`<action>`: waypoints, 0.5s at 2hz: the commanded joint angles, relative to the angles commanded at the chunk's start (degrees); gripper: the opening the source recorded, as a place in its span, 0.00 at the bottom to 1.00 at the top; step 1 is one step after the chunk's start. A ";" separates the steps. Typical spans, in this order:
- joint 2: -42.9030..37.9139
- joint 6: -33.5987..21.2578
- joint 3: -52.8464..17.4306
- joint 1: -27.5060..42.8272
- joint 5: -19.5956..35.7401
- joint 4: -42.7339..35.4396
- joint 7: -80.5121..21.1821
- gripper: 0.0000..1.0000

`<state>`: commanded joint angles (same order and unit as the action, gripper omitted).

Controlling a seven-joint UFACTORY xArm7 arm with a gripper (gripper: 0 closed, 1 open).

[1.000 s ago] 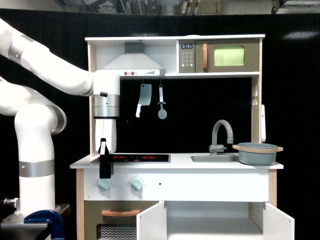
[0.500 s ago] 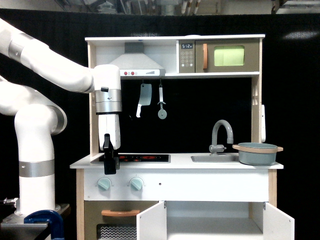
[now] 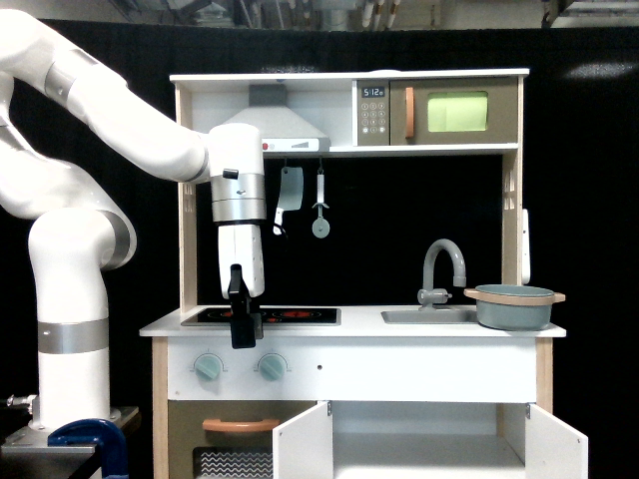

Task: Put the bowl inside the kitchen cabinet

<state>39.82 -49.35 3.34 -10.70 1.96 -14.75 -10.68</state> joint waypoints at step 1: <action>-4.78 3.69 -7.90 4.25 2.30 -6.57 -13.11 1.00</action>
<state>35.04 -45.66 -4.56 -6.45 4.26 -21.32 -23.79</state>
